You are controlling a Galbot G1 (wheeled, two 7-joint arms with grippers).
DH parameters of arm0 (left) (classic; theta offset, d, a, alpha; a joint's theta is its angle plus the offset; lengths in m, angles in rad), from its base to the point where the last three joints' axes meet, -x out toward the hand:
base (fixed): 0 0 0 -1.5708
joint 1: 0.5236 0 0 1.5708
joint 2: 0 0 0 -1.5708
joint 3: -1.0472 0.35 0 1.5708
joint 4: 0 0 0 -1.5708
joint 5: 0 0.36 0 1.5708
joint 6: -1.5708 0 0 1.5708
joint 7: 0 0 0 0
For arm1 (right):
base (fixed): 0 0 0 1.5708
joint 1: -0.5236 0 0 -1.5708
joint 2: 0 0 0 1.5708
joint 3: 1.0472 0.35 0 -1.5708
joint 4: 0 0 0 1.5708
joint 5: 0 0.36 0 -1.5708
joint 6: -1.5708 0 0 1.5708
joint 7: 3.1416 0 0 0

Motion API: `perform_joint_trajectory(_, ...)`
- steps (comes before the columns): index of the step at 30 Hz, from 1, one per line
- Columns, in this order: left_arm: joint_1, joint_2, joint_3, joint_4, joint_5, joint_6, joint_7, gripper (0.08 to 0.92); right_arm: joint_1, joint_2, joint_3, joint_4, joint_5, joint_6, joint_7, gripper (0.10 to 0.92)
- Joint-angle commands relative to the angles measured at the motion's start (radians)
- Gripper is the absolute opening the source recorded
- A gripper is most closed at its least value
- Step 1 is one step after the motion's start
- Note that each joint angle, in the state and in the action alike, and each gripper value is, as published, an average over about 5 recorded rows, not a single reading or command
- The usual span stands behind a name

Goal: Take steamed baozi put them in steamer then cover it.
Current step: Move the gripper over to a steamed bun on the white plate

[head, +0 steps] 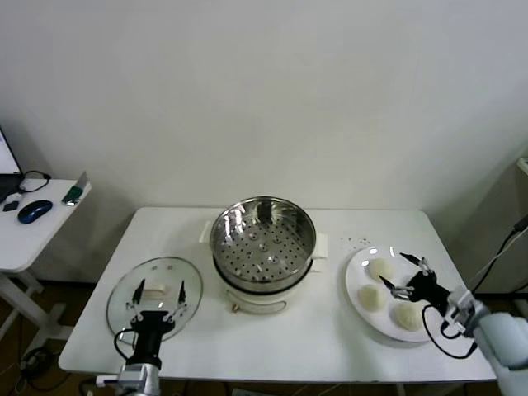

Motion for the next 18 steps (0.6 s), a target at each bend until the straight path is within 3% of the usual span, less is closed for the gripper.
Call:
perform_joint_trajectory(1,0.005,0.005,-0.001,-0.022,-0.014,0.04,0.002,0.823,0.286,-0.22,-0.245,-0.121,-0.126,-0.026,-0.249,0.823)
perform_joint_trajectory(5,0.012,0.011,-0.004,-0.025,-0.012,0.054,-0.004,0.823,0.558,-0.254,-0.523,-0.238,-0.194,0.059,-0.329,0.823)
perform_joint_trajectory(10,0.023,0.018,-0.009,-0.036,-0.001,0.073,-0.005,0.823,0.849,-0.259,-0.875,-0.31,-0.164,0.019,-0.391,0.823)
perform_joint_trajectory(18,0.002,0.021,-0.013,-0.043,0.008,0.094,-0.005,0.823,1.072,-0.103,-1.148,-0.487,-0.125,0.043,-0.415,0.823)
